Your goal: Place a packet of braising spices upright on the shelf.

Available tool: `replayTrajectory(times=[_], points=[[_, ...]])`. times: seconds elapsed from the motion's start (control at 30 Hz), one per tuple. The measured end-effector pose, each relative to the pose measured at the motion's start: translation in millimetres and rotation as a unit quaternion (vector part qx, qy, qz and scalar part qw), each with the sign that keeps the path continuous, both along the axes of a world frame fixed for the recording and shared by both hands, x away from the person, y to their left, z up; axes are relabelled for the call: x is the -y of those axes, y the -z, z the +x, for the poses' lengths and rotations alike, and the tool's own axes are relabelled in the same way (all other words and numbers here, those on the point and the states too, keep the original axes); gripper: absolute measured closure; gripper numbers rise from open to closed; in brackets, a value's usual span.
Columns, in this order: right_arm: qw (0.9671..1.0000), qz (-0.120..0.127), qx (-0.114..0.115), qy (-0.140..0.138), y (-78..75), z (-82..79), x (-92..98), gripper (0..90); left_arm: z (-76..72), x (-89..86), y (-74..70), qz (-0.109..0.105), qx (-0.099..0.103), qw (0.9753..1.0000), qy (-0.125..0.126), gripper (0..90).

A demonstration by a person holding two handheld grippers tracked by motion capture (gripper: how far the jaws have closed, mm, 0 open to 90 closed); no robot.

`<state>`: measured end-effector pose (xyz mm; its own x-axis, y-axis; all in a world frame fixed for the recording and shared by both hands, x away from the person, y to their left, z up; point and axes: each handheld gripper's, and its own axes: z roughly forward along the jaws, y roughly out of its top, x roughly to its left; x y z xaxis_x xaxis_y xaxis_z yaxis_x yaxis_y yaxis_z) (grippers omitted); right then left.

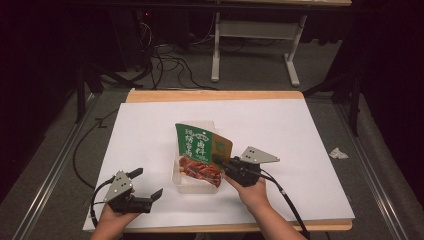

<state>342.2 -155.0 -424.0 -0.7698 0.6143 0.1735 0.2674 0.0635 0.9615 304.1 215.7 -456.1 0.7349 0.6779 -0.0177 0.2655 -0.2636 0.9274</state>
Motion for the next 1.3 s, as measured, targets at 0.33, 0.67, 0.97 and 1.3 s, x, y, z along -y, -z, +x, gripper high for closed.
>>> replayTrajectory(times=[0.33, 0.67, 0.97, 1.3], points=[[1.0, -0.003, -0.009, -0.001, -9.8, 2.8, 8.0, 42.1, 0.7, -0.5, 1.1, 0.002, -0.003, 1.0, 0.002, 2.9], [0.9981, -0.028, 0.024, 0.049, -24.1, -16.6, 56.0, 14.5, 1.3, 0.8, 3.1, 0.004, -0.008, 1.0, 0.003, 2.9], [0.9873, -0.068, 0.026, 0.141, -10.9, -49.7, 136.1, 9.5, 1.9, 0.9, 4.4, 0.006, -0.013, 0.9999, 0.0, 2.9], [0.9741, -0.055, 0.011, 0.219, 14.6, -63.0, 192.5, 9.0, 5.1, 5.8, 6.4, 0.011, -0.019, 0.9998, -0.001, 3.0]])
